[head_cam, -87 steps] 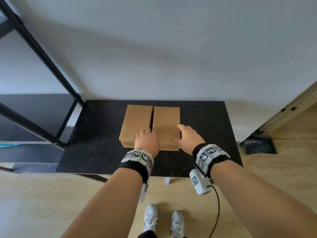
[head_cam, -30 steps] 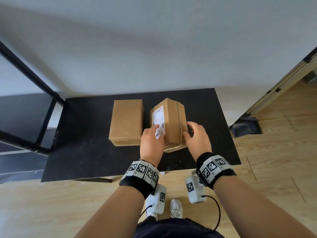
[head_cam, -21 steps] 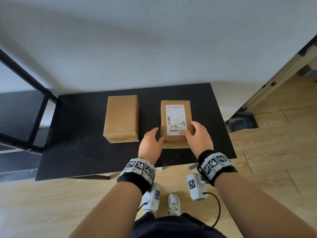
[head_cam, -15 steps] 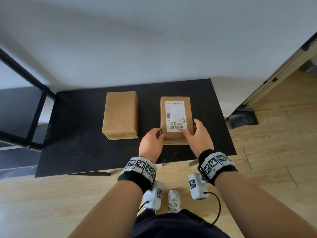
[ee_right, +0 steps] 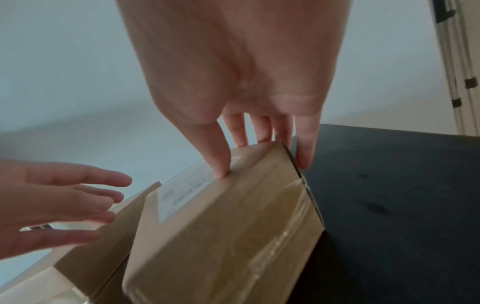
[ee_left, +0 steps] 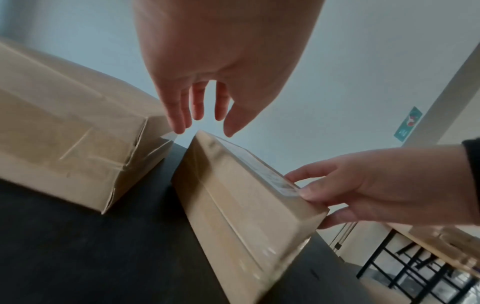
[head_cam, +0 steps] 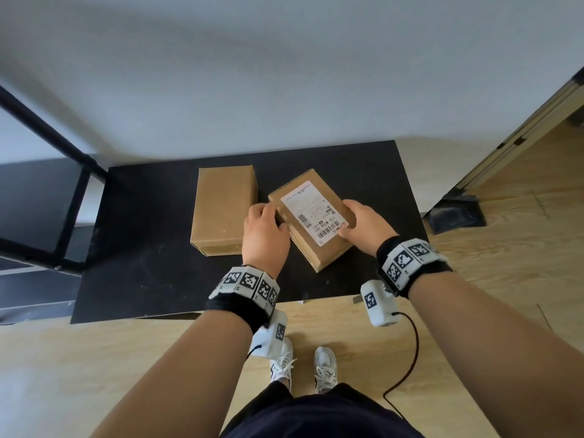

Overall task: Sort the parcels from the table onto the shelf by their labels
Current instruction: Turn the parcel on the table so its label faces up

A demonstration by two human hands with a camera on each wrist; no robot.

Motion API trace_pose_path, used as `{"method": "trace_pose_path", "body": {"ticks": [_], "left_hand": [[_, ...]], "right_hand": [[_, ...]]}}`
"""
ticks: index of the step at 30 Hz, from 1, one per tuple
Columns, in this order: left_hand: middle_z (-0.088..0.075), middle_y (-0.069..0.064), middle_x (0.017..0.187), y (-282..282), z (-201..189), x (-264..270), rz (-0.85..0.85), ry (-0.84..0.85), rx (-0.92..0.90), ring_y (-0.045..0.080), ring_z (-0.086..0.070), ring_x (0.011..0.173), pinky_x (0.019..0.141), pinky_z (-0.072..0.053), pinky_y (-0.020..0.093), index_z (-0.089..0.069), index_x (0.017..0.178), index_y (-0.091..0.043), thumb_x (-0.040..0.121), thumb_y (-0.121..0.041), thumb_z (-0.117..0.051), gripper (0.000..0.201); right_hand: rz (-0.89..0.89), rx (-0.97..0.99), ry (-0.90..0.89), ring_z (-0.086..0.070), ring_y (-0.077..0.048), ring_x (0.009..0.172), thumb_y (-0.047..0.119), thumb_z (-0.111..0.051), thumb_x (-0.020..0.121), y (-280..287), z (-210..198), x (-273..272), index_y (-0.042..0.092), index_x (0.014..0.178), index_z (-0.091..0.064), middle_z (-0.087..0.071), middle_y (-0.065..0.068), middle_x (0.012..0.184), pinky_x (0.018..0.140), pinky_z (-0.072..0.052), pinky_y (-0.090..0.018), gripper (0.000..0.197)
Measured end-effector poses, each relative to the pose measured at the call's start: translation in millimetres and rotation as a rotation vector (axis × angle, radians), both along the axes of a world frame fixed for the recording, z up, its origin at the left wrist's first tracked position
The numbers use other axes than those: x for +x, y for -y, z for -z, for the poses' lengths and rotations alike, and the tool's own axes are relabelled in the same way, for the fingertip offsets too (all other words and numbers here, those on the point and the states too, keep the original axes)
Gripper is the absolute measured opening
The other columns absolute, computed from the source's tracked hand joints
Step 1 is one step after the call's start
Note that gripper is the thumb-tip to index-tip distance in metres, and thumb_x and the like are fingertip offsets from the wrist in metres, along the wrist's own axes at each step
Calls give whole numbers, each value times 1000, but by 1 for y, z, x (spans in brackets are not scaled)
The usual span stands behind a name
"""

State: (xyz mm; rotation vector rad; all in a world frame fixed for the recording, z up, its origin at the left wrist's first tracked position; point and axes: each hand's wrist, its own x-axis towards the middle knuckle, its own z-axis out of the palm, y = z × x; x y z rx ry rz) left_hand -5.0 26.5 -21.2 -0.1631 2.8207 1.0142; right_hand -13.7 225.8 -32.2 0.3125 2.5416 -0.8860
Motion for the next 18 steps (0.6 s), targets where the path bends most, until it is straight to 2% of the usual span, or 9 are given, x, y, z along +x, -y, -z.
{"method": "trace_pose_path", "body": {"ticks": [3, 6, 8, 10, 14, 18], "left_hand": [[-31, 6, 161, -2, -5, -15, 103, 14, -92, 29, -26, 149, 116, -34, 41, -42, 151, -21, 97, -12, -52, 56], [-18, 4, 169, -8, -7, -30, 247, 66, -192, 27, -11, 156, 124, -22, 44, -30, 157, -24, 99, -18, -55, 64], [-14, 3, 170, -11, -3, -37, 358, 113, -276, 26, -7, 157, 127, -14, 44, -24, 159, -24, 100, -23, -55, 67], [-17, 3, 169, -14, 2, -39, 438, 151, -340, 25, -8, 157, 127, -11, 45, -23, 159, -23, 100, -27, -54, 67], [-42, 4, 156, -15, 5, -36, 370, 96, -355, 26, -32, 147, 121, -25, 42, -37, 153, -22, 100, -32, -52, 56], [-48, 9, 146, -14, 3, -33, 255, 135, -390, 30, -40, 137, 113, -36, 42, -44, 147, -19, 99, -39, -53, 52]], "right_hand": [[-111, 56, 44, -49, -28, 131, 15, -56, 93, -4, -2, -17, 27, 153, -29, -43, -9, 148, 105, -44, -44, 66], [-226, 109, 50, -57, -26, 119, 10, -52, 94, -6, -4, -30, 34, 150, -34, -47, -9, 141, 94, -53, -40, 64], [-281, 133, 49, -57, -25, 116, 14, -55, 94, -6, -4, -35, 37, 149, -36, -47, -8, 140, 90, -55, -38, 62], [-295, 141, 44, -55, -26, 119, 14, -57, 94, -6, -5, -37, 37, 148, -37, -44, -8, 144, 91, -54, -39, 62], [-168, 140, -75, -50, -27, 128, 18, -59, 93, -7, -3, -27, 29, 147, -41, -44, -8, 147, 100, -49, -42, 58], [36, 66, -181, -48, -28, 131, 19, -58, 92, -7, -3, -11, 22, 146, -42, -46, -10, 145, 104, -45, -41, 56]]}}
